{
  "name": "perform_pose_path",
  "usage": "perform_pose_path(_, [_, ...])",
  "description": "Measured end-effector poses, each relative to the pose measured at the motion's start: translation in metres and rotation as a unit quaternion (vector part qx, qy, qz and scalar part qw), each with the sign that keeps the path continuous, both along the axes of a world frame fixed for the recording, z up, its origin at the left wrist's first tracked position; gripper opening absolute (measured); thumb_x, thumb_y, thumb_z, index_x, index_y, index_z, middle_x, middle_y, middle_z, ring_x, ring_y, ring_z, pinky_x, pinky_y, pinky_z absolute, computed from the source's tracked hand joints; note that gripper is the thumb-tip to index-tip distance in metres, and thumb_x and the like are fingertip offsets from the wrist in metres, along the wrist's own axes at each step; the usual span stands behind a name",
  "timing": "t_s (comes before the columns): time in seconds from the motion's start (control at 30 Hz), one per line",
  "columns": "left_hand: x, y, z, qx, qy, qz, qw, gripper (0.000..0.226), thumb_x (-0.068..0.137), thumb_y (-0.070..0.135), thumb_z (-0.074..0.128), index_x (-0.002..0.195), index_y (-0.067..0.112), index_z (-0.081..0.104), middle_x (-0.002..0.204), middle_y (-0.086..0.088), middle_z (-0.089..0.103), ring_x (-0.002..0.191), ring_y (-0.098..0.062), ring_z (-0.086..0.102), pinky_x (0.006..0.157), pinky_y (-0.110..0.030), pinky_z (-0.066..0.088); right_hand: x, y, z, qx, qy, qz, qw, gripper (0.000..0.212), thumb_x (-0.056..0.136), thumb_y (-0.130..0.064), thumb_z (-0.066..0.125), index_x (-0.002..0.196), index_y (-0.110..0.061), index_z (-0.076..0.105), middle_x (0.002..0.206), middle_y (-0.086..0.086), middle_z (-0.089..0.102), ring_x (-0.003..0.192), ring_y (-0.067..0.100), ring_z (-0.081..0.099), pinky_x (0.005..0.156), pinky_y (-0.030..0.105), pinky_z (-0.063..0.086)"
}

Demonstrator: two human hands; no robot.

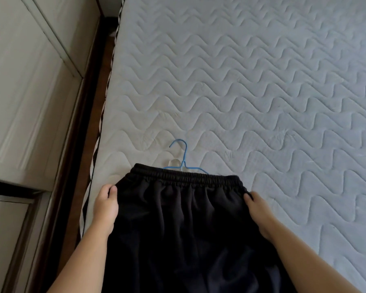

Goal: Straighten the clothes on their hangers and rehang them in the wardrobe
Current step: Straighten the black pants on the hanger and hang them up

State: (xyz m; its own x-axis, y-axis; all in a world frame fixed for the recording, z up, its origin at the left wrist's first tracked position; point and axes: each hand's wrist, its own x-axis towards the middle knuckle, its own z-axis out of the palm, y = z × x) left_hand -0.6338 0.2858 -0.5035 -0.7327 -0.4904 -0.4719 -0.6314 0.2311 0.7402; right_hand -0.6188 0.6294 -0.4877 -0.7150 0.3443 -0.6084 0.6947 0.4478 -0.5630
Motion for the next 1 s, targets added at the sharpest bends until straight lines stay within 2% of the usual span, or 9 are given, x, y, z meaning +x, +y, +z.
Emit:
perform_pose_path(0.07, [0.017, 0.006, 0.028, 0.0, 0.002, -0.016, 1.0, 0.02, 0.098, 0.022, 0.033, 0.092, 0.015, 0.051, 0.081, 0.002, 0.052, 0.089, -0.025, 0.051, 0.078, -0.036, 0.039, 0.024, 0.001, 0.011, -0.028, -0.013, -0.032, 0.999, 0.023, 0.099, -0.017, 0.036, 0.107, -0.004, 0.053, 0.103, 0.014, 0.055, 0.092, 0.021, 0.048, 0.078, 0.027, 0.033])
perform_pose_path(0.2, [0.068, 0.02, 0.093, 0.001, 0.014, -0.035, 0.999, 0.027, 0.098, 0.023, 0.035, 0.074, 0.026, 0.047, 0.074, 0.008, 0.046, 0.076, -0.016, 0.048, 0.076, -0.032, 0.034, 0.087, 0.011, 0.045, -0.059, -0.048, -0.09, 0.993, 0.026, 0.098, -0.018, 0.037, 0.106, -0.002, 0.055, 0.106, 0.02, 0.059, 0.091, 0.022, 0.051, 0.08, 0.029, 0.038])
perform_pose_path(0.27, [0.1, 0.022, 0.112, -0.008, 0.008, -0.03, 0.999, 0.025, 0.097, 0.025, 0.036, 0.078, 0.023, 0.051, 0.075, 0.007, 0.047, 0.078, -0.017, 0.047, 0.079, -0.032, 0.033, 0.121, 0.012, 0.058, -0.086, -0.06, -0.113, 0.988, 0.025, 0.098, -0.019, 0.039, 0.106, -0.004, 0.057, 0.105, 0.018, 0.06, 0.09, 0.023, 0.053, 0.074, 0.03, 0.041])
perform_pose_path(0.37, [0.169, 0.021, 0.138, -0.025, -0.023, -0.001, 0.999, 0.023, 0.096, 0.027, 0.038, 0.1, 0.013, 0.056, 0.084, 0.001, 0.053, 0.091, -0.022, 0.048, 0.082, -0.036, 0.038, 0.184, 0.012, 0.094, -0.127, -0.1, -0.14, 0.977, 0.019, 0.098, -0.021, 0.04, 0.099, -0.013, 0.058, 0.094, 0.007, 0.06, 0.083, 0.019, 0.055, 0.066, 0.026, 0.044])
perform_pose_path(0.53, [0.271, 0.019, 0.177, -0.064, -0.08, 0.01, 0.995, 0.031, 0.096, 0.028, 0.04, 0.105, 0.004, 0.058, 0.095, -0.006, 0.055, 0.094, -0.026, 0.051, 0.083, -0.039, 0.039, 0.271, 0.012, 0.131, -0.126, -0.136, -0.118, 0.975, 0.017, 0.096, -0.025, 0.043, 0.105, -0.017, 0.055, 0.098, 0.004, 0.058, 0.096, 0.023, 0.055, 0.085, 0.033, 0.045])
perform_pose_path(0.6, [0.304, 0.016, 0.192, -0.086, -0.105, -0.005, 0.991, 0.033, 0.095, 0.031, 0.04, 0.108, 0.005, 0.057, 0.1, -0.01, 0.058, 0.097, -0.03, 0.053, 0.082, -0.04, 0.04, 0.294, 0.012, 0.145, -0.126, -0.138, -0.106, 0.977, 0.014, 0.096, -0.023, 0.045, 0.104, -0.016, 0.053, 0.092, 0.0, 0.057, 0.093, 0.022, 0.054, 0.085, 0.033, 0.043])
perform_pose_path(0.73, [0.358, 0.014, 0.229, -0.103, -0.173, -0.043, 0.978, 0.041, 0.094, 0.037, 0.041, 0.12, 0.007, 0.053, 0.119, -0.014, 0.058, 0.11, -0.032, 0.052, 0.085, -0.04, 0.04, 0.313, 0.017, 0.178, -0.101, -0.123, -0.038, 0.987, 0.013, 0.095, -0.021, 0.046, 0.101, -0.013, 0.054, 0.086, 0.001, 0.057, 0.082, 0.019, 0.054, 0.075, 0.032, 0.043])
perform_pose_path(0.83, [0.393, 0.018, 0.261, -0.108, -0.199, -0.055, 0.973, 0.047, 0.095, 0.038, 0.039, 0.128, 0.006, 0.048, 0.131, -0.014, 0.053, 0.121, -0.031, 0.048, 0.094, -0.041, 0.039, 0.314, 0.023, 0.198, -0.053, -0.1, 0.057, 0.992, 0.012, 0.093, -0.023, 0.048, 0.097, -0.014, 0.055, 0.098, 0.008, 0.061, 0.091, 0.024, 0.056, 0.086, 0.036, 0.044])
perform_pose_path(1.0, [0.444, 0.032, 0.297, -0.089, -0.197, 0.01, 0.976, 0.048, 0.095, 0.039, 0.037, 0.126, 0.004, 0.049, 0.126, -0.015, 0.055, 0.116, -0.031, 0.05, 0.094, -0.04, 0.041, 0.301, 0.028, 0.231, -0.011, -0.082, 0.228, 0.97, 0.018, 0.094, -0.029, 0.043, 0.09, -0.014, 0.053, 0.082, 0.003, 0.058, 0.085, 0.024, 0.056, 0.075, 0.032, 0.041])
